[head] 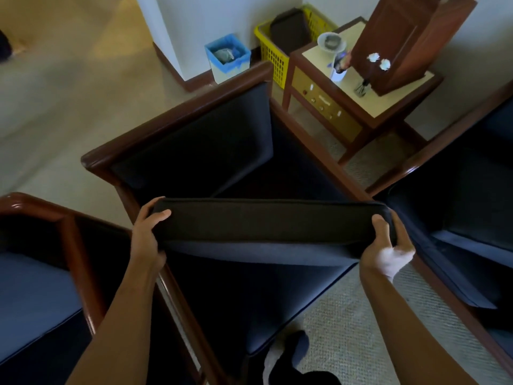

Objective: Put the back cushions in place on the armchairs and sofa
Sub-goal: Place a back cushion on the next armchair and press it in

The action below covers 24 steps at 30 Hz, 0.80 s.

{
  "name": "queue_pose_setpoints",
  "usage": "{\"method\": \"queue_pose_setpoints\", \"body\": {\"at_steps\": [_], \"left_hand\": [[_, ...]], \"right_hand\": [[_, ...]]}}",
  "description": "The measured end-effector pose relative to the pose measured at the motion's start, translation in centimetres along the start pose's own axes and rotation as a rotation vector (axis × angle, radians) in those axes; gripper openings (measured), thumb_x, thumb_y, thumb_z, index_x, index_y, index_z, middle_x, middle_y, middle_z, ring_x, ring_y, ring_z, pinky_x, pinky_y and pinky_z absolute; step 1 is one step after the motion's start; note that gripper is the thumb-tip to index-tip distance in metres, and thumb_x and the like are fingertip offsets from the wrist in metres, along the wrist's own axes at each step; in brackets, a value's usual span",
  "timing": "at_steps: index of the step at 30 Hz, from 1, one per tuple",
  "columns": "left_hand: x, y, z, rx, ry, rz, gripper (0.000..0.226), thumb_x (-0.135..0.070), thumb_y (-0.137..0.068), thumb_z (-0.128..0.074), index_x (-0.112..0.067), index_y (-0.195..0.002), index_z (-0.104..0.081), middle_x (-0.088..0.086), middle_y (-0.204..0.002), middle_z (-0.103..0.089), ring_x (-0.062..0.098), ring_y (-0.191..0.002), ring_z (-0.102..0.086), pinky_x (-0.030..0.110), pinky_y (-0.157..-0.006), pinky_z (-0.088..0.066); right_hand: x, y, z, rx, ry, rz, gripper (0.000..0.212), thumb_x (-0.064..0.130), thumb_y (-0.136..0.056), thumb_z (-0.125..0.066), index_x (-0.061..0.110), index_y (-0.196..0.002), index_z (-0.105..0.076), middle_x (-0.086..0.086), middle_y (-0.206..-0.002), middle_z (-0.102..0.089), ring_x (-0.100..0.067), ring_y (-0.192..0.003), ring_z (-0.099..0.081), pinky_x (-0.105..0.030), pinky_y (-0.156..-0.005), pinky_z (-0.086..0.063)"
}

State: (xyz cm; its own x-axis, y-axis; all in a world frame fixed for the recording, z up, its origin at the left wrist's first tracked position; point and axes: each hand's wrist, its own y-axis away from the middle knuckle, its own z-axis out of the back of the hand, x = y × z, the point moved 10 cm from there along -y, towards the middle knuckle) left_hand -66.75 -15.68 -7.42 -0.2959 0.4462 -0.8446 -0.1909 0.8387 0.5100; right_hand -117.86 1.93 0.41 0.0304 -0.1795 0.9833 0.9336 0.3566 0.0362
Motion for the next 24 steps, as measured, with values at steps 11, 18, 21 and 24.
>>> {"method": "queue_pose_setpoints", "body": {"at_steps": [11,18,21,24], "left_hand": [[-7.1,-0.7,2.6,-0.256,0.117,-0.185,0.034,-0.012,-0.086,-0.065,-0.019,-0.119,-0.073,0.005,-0.106,-0.077,0.023,-0.094,-0.075,0.036,-0.079,-0.063],[-10.1,-3.1,4.1,-0.422,0.172,-0.263,0.036,-0.019,-0.080,-0.074,-0.022,-0.116,-0.075,0.001,-0.103,-0.078,0.018,-0.093,-0.076,0.031,-0.073,-0.063],[-10.6,-4.9,5.1,-0.526,0.116,-0.288,0.039,-0.030,-0.076,-0.083,-0.025,-0.114,-0.076,0.009,-0.113,-0.078,0.028,-0.106,-0.075,0.039,-0.081,-0.063],[-10.3,-7.0,5.7,-0.598,0.048,-0.278,0.045,-0.037,-0.073,-0.089,-0.026,-0.115,-0.075,0.013,-0.122,-0.076,0.033,-0.113,-0.073,0.051,-0.096,-0.062]], "right_hand": [[6.9,-5.4,-19.3,0.279,-0.047,0.050,0.045,0.037,-0.083,-0.069,0.017,-0.122,-0.079,0.004,-0.111,-0.078,-0.003,-0.104,-0.071,-0.025,-0.094,-0.057],[9.5,-7.2,-32.8,0.474,-0.028,0.042,0.040,0.045,-0.075,-0.072,0.026,-0.110,-0.081,0.015,-0.100,-0.075,0.005,-0.093,-0.068,-0.017,-0.083,-0.057],[10.8,-7.3,-38.7,0.587,0.059,0.148,0.042,0.039,-0.078,-0.066,0.017,-0.110,-0.082,0.003,-0.104,-0.079,-0.016,-0.100,-0.072,-0.039,-0.090,-0.058],[11.1,-6.7,-43.7,0.668,0.121,0.219,0.049,0.036,-0.081,-0.061,0.019,-0.123,-0.078,-0.001,-0.117,-0.077,-0.018,-0.112,-0.068,-0.041,-0.102,-0.053]]}}
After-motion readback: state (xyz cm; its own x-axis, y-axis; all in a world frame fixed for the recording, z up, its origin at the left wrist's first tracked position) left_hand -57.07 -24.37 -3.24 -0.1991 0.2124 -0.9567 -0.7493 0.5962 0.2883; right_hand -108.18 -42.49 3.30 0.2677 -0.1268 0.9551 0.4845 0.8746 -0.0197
